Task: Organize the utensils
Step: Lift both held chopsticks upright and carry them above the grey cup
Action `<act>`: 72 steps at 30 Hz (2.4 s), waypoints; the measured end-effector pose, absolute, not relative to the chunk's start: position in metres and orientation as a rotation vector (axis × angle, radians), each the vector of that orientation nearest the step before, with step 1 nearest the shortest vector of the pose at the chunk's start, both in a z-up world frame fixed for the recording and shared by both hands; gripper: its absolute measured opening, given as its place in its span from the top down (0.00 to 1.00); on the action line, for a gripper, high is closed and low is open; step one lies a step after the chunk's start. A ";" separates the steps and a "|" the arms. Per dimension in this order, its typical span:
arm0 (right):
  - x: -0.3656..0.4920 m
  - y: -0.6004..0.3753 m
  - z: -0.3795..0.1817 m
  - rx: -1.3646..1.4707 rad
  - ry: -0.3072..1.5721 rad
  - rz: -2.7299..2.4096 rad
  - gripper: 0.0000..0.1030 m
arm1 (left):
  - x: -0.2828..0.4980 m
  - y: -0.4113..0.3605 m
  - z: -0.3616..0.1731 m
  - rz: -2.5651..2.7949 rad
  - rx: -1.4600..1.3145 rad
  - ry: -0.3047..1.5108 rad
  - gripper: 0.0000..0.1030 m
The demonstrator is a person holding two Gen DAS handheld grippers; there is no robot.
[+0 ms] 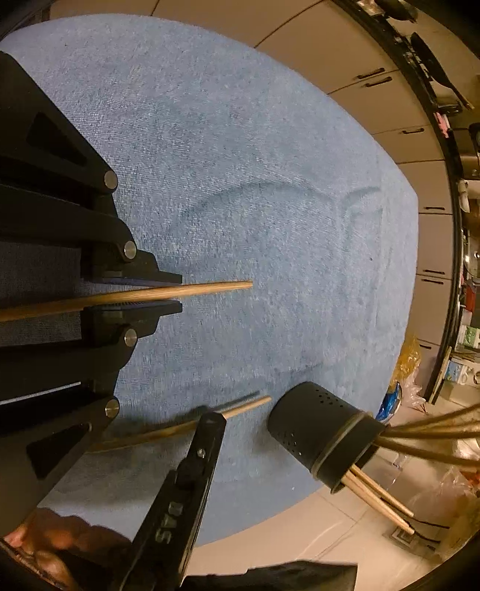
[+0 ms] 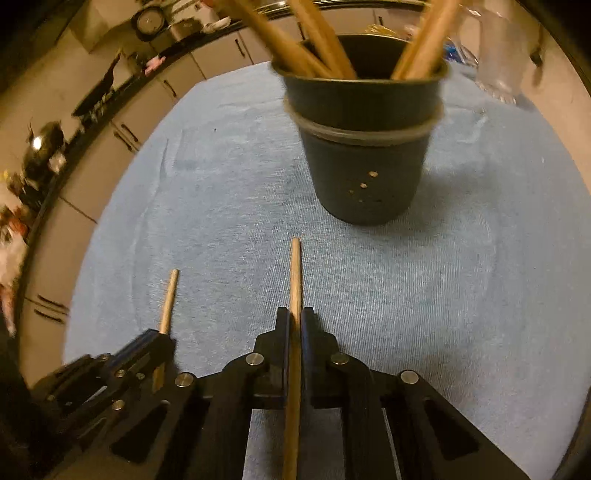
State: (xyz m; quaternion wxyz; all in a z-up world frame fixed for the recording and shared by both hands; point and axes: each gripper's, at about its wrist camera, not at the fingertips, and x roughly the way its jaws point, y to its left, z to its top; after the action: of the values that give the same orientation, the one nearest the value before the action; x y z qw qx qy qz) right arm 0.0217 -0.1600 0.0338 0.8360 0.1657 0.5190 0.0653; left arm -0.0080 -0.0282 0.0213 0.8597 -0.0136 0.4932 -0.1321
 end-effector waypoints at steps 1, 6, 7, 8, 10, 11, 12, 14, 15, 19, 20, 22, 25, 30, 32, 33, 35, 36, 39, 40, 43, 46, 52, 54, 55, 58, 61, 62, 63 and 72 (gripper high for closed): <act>0.017 -0.162 0.038 0.359 1.075 0.149 0.94 | -0.010 -0.028 0.024 -0.279 -0.029 1.023 0.94; -0.014 -0.169 0.076 0.373 0.905 0.177 0.94 | -0.019 -0.034 0.049 -0.277 -0.016 0.934 0.94; -0.022 -0.170 0.085 0.367 0.865 0.177 0.94 | -0.021 -0.035 0.055 -0.277 -0.018 0.918 0.94; -0.030 -0.170 0.094 0.363 0.825 0.181 0.93 | -0.023 -0.036 0.061 -0.279 -0.021 0.903 0.94; -0.042 -0.174 0.108 0.362 0.758 0.182 0.94 | -0.027 -0.038 0.069 -0.275 -0.016 0.882 0.94; -0.048 -0.176 0.115 0.362 0.722 0.182 0.94 | -0.029 -0.039 0.075 -0.272 -0.013 0.869 0.94; -0.053 -0.176 0.120 0.363 0.696 0.182 0.94 | -0.031 -0.039 0.078 -0.271 -0.012 0.862 0.94; -0.063 -0.179 0.130 0.366 0.654 0.177 0.94 | -0.034 -0.041 0.084 -0.268 -0.008 0.851 0.94; -0.067 -0.180 0.132 0.372 0.641 0.176 0.94 | -0.036 -0.042 0.088 -0.268 -0.003 0.844 0.94; -0.081 -0.190 0.141 0.392 0.603 0.174 0.94 | -0.043 -0.046 0.096 -0.261 0.009 0.823 0.94; -0.086 -0.197 0.143 0.399 0.593 0.175 0.94 | -0.045 -0.047 0.099 -0.259 0.013 0.816 0.94; -0.094 -0.200 0.146 0.405 0.576 0.175 0.94 | -0.051 -0.049 0.104 -0.256 0.021 0.804 0.94; -0.100 -0.202 0.150 0.405 0.557 0.170 0.94 | -0.056 -0.052 0.110 -0.252 0.028 0.787 0.94; -0.107 -0.207 0.153 0.419 0.540 0.165 0.94 | -0.061 -0.054 0.116 -0.248 0.038 0.774 0.94; -0.109 -0.209 0.154 0.425 0.538 0.162 0.94 | -0.062 -0.056 0.117 -0.247 0.044 0.769 0.94; -0.110 -0.210 0.154 0.426 0.537 0.160 0.94 | -0.063 -0.056 0.117 -0.248 0.044 0.768 0.94; -0.112 -0.212 0.155 0.430 0.535 0.157 0.94 | -0.065 -0.057 0.119 -0.250 0.043 0.765 0.94; -0.113 -0.212 0.156 0.431 0.533 0.157 0.94 | -0.065 -0.057 0.119 -0.251 0.044 0.763 0.94; -0.115 -0.214 0.158 0.431 0.525 0.153 0.94 | -0.067 -0.058 0.121 -0.252 0.047 0.756 0.94; -0.116 -0.215 0.159 0.432 0.522 0.153 0.94 | -0.067 -0.059 0.122 -0.251 0.048 0.755 0.94; -0.118 -0.215 0.161 0.432 0.515 0.149 0.94 | -0.068 -0.059 0.123 -0.251 0.049 0.752 0.94; -0.119 -0.216 0.161 0.433 0.511 0.146 0.94 | -0.069 -0.059 0.124 -0.249 0.051 0.749 0.94; -0.124 -0.217 0.164 0.437 0.499 0.141 0.94 | -0.071 -0.062 0.128 -0.251 0.053 0.738 0.94; -0.125 -0.218 0.165 0.438 0.494 0.139 0.94 | -0.073 -0.062 0.130 -0.252 0.053 0.735 0.94; -0.127 -0.218 0.166 0.439 0.491 0.139 0.94 | -0.073 -0.062 0.131 -0.252 0.052 0.733 0.94; -0.130 -0.219 0.168 0.438 0.484 0.137 0.94 | -0.075 -0.061 0.134 -0.254 0.048 0.726 0.94; -0.133 -0.222 0.168 0.443 0.481 0.134 0.94 | -0.075 -0.058 0.137 -0.265 0.032 0.728 0.94; -0.134 -0.223 0.169 0.445 0.479 0.133 0.94 | -0.076 -0.057 0.139 -0.267 0.026 0.729 0.94; -0.135 -0.223 0.169 0.445 0.476 0.133 0.94 | -0.076 -0.056 0.140 -0.267 0.023 0.727 0.94; -0.142 -0.228 0.176 0.448 0.456 0.126 0.94 | -0.080 -0.053 0.161 -0.291 0.005 0.692 0.94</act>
State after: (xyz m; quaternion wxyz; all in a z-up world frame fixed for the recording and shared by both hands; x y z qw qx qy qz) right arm -0.1423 -0.2284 0.1756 0.9474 0.2202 0.2241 0.0617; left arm -0.0803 -0.0530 0.1614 0.9303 0.0022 0.3380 -0.1423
